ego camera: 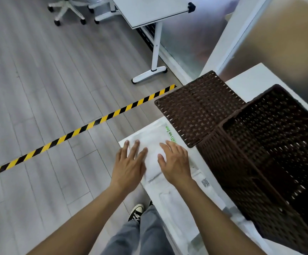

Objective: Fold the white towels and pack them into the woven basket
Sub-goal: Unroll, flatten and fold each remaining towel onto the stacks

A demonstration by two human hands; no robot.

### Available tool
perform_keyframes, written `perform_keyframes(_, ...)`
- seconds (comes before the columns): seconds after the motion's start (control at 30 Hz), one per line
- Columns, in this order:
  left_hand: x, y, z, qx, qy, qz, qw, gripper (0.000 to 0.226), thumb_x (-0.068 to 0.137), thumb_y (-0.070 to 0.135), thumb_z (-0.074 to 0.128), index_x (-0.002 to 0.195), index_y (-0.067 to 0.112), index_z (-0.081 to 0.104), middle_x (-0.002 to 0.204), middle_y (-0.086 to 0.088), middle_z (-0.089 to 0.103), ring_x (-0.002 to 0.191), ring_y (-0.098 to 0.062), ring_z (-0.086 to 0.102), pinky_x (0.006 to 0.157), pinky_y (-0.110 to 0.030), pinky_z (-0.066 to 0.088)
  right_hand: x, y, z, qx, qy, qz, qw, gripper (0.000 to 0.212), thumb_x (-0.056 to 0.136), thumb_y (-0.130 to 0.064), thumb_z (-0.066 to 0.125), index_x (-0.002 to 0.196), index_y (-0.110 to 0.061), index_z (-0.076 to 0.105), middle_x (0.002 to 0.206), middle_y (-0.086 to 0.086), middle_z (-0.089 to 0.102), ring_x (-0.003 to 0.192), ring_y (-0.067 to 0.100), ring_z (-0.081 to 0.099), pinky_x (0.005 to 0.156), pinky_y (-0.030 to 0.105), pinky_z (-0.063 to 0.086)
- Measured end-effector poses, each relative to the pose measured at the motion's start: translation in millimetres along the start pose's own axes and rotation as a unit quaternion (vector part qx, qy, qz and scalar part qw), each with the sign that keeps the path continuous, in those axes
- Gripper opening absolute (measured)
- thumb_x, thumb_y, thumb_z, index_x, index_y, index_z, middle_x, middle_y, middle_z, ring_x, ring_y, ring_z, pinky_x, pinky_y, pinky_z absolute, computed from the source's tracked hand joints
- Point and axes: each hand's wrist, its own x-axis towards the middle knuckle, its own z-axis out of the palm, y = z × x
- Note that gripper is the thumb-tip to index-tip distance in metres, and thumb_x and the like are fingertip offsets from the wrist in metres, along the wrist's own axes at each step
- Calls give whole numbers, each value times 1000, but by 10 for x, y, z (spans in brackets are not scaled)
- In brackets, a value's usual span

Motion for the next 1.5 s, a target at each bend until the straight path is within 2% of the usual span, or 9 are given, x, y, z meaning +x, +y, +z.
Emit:
perform_keyframes(0.07, -7, -15, -62, -1, -13, 6, 1000, 49, 95, 39, 44, 138, 22, 57, 154, -15, 44, 142, -46, 35, 106, -57, 41, -54, -37, -54, 4, -1, 4, 1000, 50, 95, -41, 44, 137, -20, 60, 141, 6, 60, 131, 26, 53, 111, 47, 39)
perform_keyframes(0.17, -26, 13, -152, -10, -13, 18, 1000, 46, 92, 35, 61, 136, 20, 58, 148, -13, 50, 139, -44, 41, 103, -55, 42, -149, -98, -183, 25, 3, 21, 999, 50, 95, -36, 48, 141, -20, 55, 143, 5, 57, 133, 25, 50, 112, 45, 37)
perform_keyframes(0.33, -66, 231, -568, -81, 31, 63, 994, 46, 88, 27, 68, 132, 23, 58, 137, -8, 58, 125, -37, 52, 100, -50, 44, -476, -198, -599, 64, 75, 75, 992, 49, 96, -29, 55, 144, -21, 53, 143, 2, 55, 132, 22, 48, 110, 44, 38)
perform_keyframes(0.5, -179, 550, -794, -126, 74, 156, 977, 39, 89, 28, 57, 128, 23, 59, 136, -5, 58, 121, -32, 55, 97, -45, 46, -931, -150, -962, 57, 149, 133, 978, 51, 94, -34, 50, 144, -24, 54, 145, -1, 53, 134, 20, 47, 108, 42, 38)
perform_keyframes(0.67, -359, 958, -897, -139, 76, 246, 956, 38, 87, 25, 67, 125, 26, 61, 136, -1, 57, 121, -28, 54, 96, -42, 45, -1515, -17, -1182, 52, 206, 198, 957, 48, 96, -33, 54, 143, -26, 54, 147, -5, 51, 138, 15, 43, 113, 36, 31)
perform_keyframes(0.83, -600, 1345, -905, -144, 72, 316, 935, 38, 89, 34, 48, 123, 28, 62, 134, 1, 60, 117, -26, 56, 92, -41, 48, -2189, 134, -1301, 53, 232, 262, 935, 50, 96, -37, 49, 145, -27, 53, 150, -6, 48, 140, 16, 41, 116, 35, 28)
perform_keyframes(1.13, -1333, 2313, -903, -161, 72, 391, 903, 29, 83, 28, 57, 111, 30, 65, 121, 5, 61, 110, -23, 57, 93, -39, 43, -3530, 517, -1440, 40, 274, 369, 887, 47, 96, -44, 56, 141, -31, 53, 148, -8, 51, 137, 16, 45, 115, 35, 32)
perform_keyframes(1.4, -2298, 3127, -711, -151, 47, 460, 874, 29, 82, 21, 70, 110, 27, 67, 119, 4, 64, 113, -23, 59, 96, -40, 45, -4905, 798, -1451, 33, 325, 430, 841, 43, 91, -32, 59, 133, -27, 59, 133, -6, 61, 122, 22, 57, 103, 39, 43)
perform_keyframes(1.5, -2661, 3385, -570, -151, 29, 474, 867, 27, 84, 26, 62, 111, 29, 67, 120, 5, 64, 112, -22, 60, 95, -40, 46, -5380, 911, -1386, 34, 330, 447, 831, 43, 92, -31, 62, 134, -28, 58, 134, -7, 60, 124, 20, 55, 104, 37, 41)
